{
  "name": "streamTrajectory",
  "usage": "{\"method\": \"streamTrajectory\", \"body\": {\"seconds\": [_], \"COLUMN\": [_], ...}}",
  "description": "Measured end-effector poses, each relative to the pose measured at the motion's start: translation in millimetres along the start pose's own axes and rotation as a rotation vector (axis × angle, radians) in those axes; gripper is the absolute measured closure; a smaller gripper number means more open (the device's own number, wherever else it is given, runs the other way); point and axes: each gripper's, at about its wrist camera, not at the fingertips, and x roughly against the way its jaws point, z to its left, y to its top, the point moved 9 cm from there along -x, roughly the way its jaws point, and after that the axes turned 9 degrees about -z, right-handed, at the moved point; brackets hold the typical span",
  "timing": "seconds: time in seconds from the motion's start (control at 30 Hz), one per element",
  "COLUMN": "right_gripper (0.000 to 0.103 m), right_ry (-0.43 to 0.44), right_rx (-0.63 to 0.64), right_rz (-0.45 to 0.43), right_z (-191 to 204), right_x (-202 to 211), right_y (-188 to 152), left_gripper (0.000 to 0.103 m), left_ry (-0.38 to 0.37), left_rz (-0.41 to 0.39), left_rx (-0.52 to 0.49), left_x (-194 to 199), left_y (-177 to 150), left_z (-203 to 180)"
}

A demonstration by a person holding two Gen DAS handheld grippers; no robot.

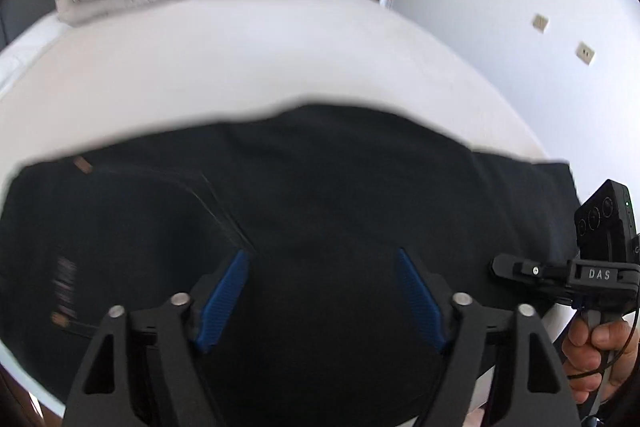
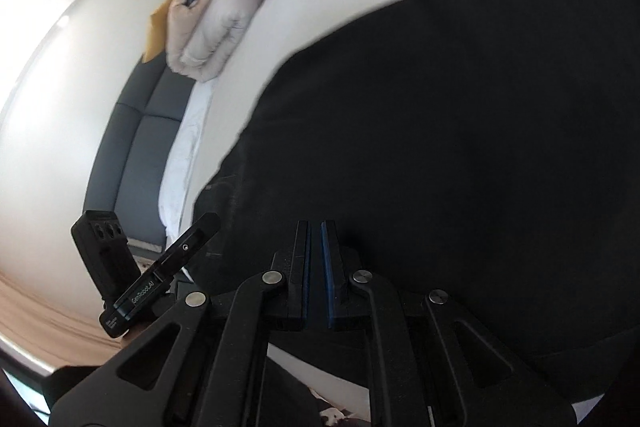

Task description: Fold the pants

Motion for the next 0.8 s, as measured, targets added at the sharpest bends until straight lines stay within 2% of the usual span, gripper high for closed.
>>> {"method": "streamTrajectory", "body": {"seconds": [0.03, 0.07, 0.13, 0.17, 0.2, 0.23, 0.3, 0.33, 0.4, 0.43, 0.47, 0.5, 0.57, 0.63, 0.73, 0.8], "right_gripper": [0.103, 0.103, 0.103, 0.103, 0.103, 0.103, 0.103, 0.103, 0.103, 0.103, 0.103, 0.103, 0.103, 0.103, 0.103, 0.103], "right_ry": [0.039, 0.056, -0.009, -0.021, -0.026, -0.034, -0.07, -0.083, -0.144, -0.141, -0.13, -0.156, -0.273, -0.317, -0.295, -0.196], "right_rx": [-0.039, -0.052, -0.04, -0.066, -0.112, -0.154, -0.196, -0.201, -0.204, -0.225, -0.25, -0.248, -0.252, -0.325, -0.231, -0.166], "right_rz": [-0.019, -0.057, -0.135, -0.172, -0.218, -0.262, -0.345, -0.383, -0.467, -0.5, -0.525, -0.555, -0.64, -0.68, -0.707, -0.643], "right_z": [-9.5, -17.1, -35.1, -56.7, -79.2, -96.9, -121.3, -129.9, -156.2, -164.3, -170.6, -174.5, -186.3, -196.6, -156.3, -109.5], "right_x": [-1.3, 6.1, 21.7, 40.4, 55.7, 70.6, 94.6, 105.5, 141.7, 152.0, 160.2, 168.8, 195.8, 212.4, 204.8, 163.9], "right_y": [-5.3, 4.6, 25.9, 41.2, 61.3, 76.7, 99.2, 109.1, 127.8, 135.9, 143.4, 150.0, 164.9, 172.4, 190.5, 202.1], "left_gripper": [0.032, 0.033, 0.033, 0.038, 0.05, 0.058, 0.096, 0.101, 0.098, 0.098, 0.098, 0.099, 0.099, 0.099, 0.099, 0.099], "left_ry": [0.017, 0.031, 0.036, 0.034, 0.032, 0.029, 0.023, 0.023, -0.049, -0.054, -0.036, 0.007, 0.029, 0.048, 0.039, -0.012], "left_rz": [0.004, -0.032, -0.045, -0.044, -0.041, -0.04, -0.036, -0.035, -0.036, -0.041, -0.044, -0.044, -0.059, -0.09, -0.132, -0.145], "left_rx": [-0.003, -0.031, -0.05, -0.048, -0.04, -0.022, 0.043, 0.074, 0.146, 0.161, 0.153, 0.136, 0.142, 0.146, 0.133, 0.124], "left_x": [-7.8, -6.5, -1.3, 1.2, 3.6, 2.2, 8.1, 9.8, 17.2, 20.6, 24.0, 27.2, 39.0, 55.1, 66.8, 55.3], "left_y": [-11.0, -13.9, -17.1, -16.5, -16.3, -14.2, -18.5, -18.3, -20.3, -20.3, -19.7, -18.4, -14.0, -4.6, 20.5, 44.2], "left_z": [0.3, -0.2, 1.7, 5.5, 10.8, 20.4, 43.5, 55.5, 71.6, 78.7, 84.2, 91.7, 106.0, 120.4, 117.2, 96.7]}}
